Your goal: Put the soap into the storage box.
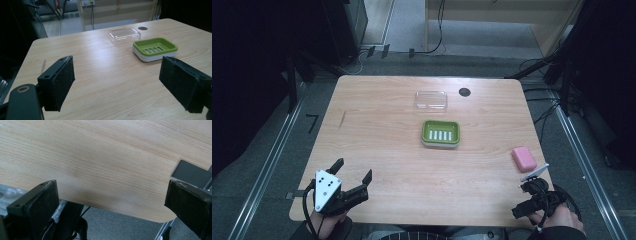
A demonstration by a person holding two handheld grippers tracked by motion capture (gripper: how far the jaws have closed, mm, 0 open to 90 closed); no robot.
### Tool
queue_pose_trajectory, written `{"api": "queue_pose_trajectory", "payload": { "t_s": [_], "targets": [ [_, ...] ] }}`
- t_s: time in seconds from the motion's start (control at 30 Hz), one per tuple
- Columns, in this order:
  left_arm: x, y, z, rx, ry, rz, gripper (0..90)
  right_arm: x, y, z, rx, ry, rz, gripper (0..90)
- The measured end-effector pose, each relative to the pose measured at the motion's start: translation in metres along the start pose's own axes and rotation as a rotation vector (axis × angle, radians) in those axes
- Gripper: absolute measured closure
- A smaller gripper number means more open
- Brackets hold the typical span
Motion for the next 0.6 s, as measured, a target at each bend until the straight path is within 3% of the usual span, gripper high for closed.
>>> {"api": "queue_pose_trajectory", "payload": {
  "t_s": [0.6],
  "targets": [
    [0.0008,0.0001,-0.0017,0.000,-0.005,0.000,13.4,0.0008,0.0087,-0.0043,-0.002,0.004,0.022,0.0]
  ]
}}
Point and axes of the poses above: each handheld gripper's, and its own axes: z roughly backward along the jaws, y roughly out of its top, x roughly to its right, the point moved 8 cm from there along -z, roughly forward along the jaws, and after that the axes turned 7 degrees about x, right-handed, at the moved point
